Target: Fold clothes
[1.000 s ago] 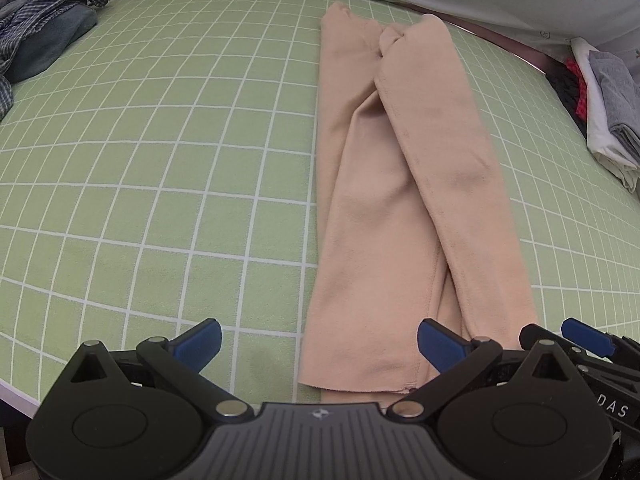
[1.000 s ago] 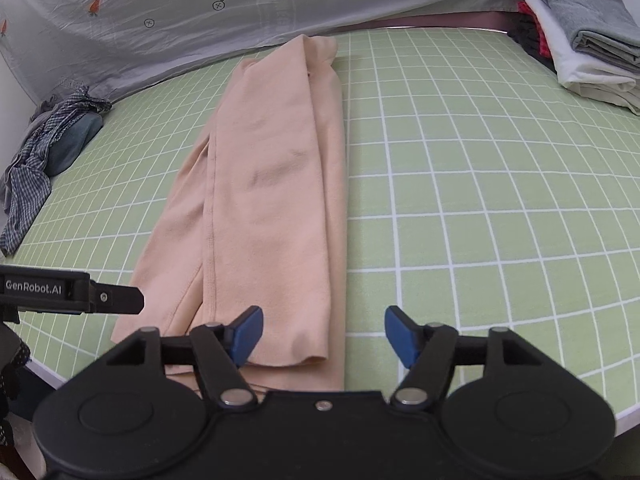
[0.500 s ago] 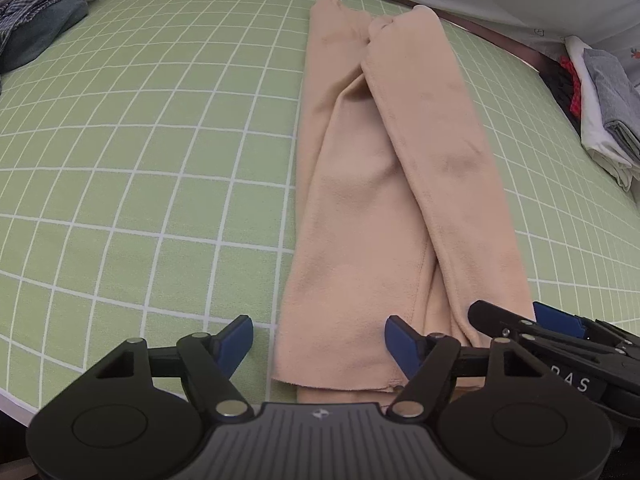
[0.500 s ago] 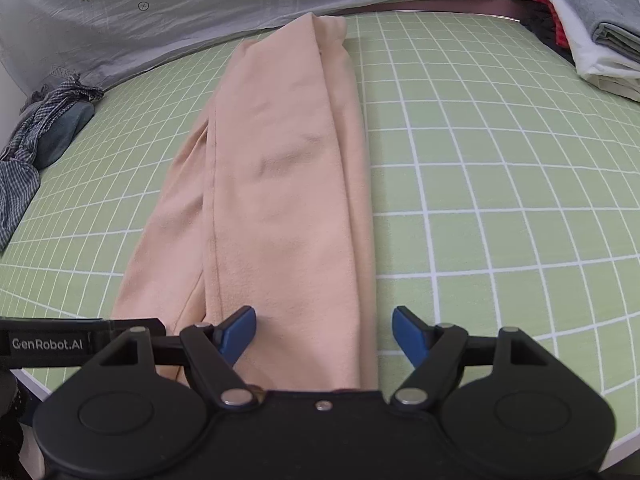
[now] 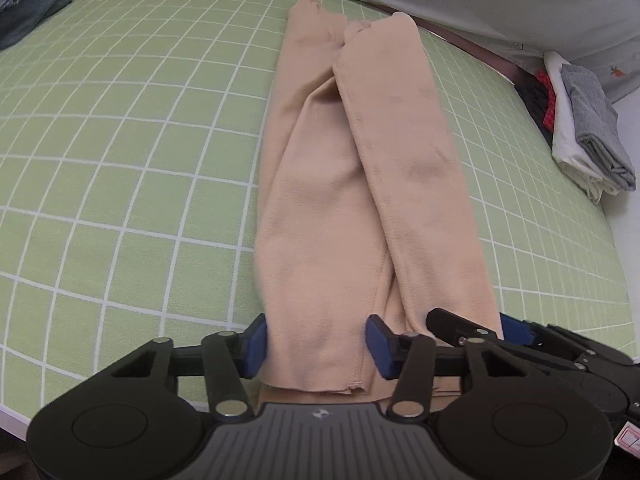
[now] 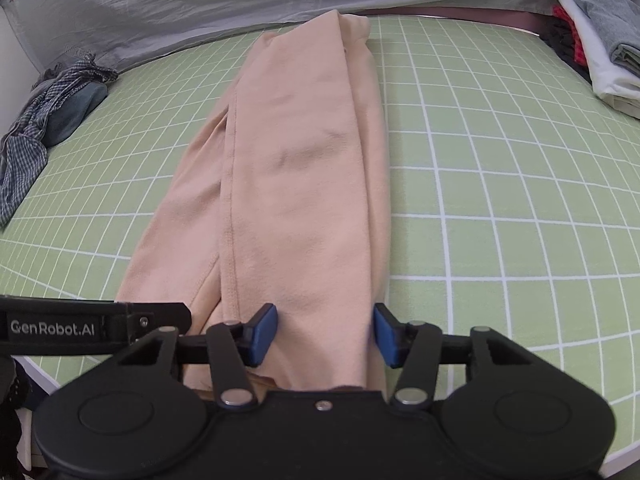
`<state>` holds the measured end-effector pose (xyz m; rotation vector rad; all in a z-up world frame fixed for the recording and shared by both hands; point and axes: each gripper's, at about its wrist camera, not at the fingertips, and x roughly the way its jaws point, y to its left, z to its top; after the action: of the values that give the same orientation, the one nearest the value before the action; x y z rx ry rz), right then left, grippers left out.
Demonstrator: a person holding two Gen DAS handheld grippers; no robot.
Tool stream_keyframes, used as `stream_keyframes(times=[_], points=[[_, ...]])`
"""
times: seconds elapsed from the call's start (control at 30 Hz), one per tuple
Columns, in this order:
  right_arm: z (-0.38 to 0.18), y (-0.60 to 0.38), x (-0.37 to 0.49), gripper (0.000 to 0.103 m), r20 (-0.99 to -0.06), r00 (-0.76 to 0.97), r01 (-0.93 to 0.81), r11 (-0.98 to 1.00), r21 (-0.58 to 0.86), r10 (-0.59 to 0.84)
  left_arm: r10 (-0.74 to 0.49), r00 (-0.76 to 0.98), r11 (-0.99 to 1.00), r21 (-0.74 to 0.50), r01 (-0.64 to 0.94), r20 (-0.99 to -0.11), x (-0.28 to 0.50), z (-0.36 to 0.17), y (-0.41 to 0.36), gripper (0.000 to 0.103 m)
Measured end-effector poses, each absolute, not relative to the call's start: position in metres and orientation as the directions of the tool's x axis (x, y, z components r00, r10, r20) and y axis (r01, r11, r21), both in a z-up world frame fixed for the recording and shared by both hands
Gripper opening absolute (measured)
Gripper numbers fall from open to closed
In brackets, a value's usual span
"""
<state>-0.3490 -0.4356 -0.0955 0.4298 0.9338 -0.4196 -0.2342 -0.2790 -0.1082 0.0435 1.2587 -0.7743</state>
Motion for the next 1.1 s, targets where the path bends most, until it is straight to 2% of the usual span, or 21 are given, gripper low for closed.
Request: stream_keyframes(times=[0.03, 0.07, 0.1, 0.17, 0.3, 0.5, 0.83, 0.97, 1.1], points=[[-0.095, -0.436, -0.349, 0.043, -0.834, 0.533, 0.517, 0.836, 0.184, -0.146, -0.516, 0.065, 0.753, -0.416, 0.509, -0.854, -0.231, -0.111, -0.278, 0.027], [-0.095, -0.437, -0.349, 0.032, -0.832, 0.537, 0.512, 0.836, 0.195, -0.135, -0.528, 0.042, 0.754, -0.445, 0.482, -0.848, -0.229, -0.114, -0.277, 0.021], [-0.096, -0.436, -0.349, 0.024, -0.831, 0.542, 0.507, 0.837, 0.206, -0.124, -0.534, 0.031, 0.753, -0.459, 0.471, -0.845, -0.229, -0.116, -0.277, 0.018], [-0.095, -0.436, -0.349, 0.017, -0.830, 0.549, 0.496, 0.838, 0.227, -0.100, -0.549, 0.009, 0.746, -0.485, 0.457, -0.836, -0.228, -0.118, -0.273, 0.016], [-0.091, -0.437, -0.356, 0.014, -0.838, 0.543, 0.483, 0.835, 0.264, -0.049, -0.574, -0.074, 0.731, -0.551, 0.403, -0.816, -0.225, -0.121, -0.265, 0.015], [-0.048, -0.438, -0.392, 0.013, -0.796, 0.606, 0.447, 0.818, 0.362, 0.021, -0.670, -0.094, 0.643, -0.639, 0.422, -0.737, -0.230, -0.073, -0.253, 0.015], [0.041, -0.476, -0.368, 0.013, -0.625, 0.775, 0.401, 0.834, 0.379, -0.089, -0.817, 0.037, 0.519, -0.705, 0.484, -0.576, -0.186, 0.007, -0.290, 0.015], [0.054, -0.495, -0.343, 0.013, -0.579, 0.807, 0.394, 0.834, 0.386, -0.113, -0.834, 0.083, 0.511, -0.707, 0.489, -0.545, -0.160, 0.021, -0.302, 0.015], [0.063, -0.509, -0.317, 0.013, -0.549, 0.826, 0.381, 0.844, 0.377, -0.128, -0.827, 0.103, 0.526, -0.695, 0.491, -0.553, -0.132, 0.016, -0.321, 0.015]])
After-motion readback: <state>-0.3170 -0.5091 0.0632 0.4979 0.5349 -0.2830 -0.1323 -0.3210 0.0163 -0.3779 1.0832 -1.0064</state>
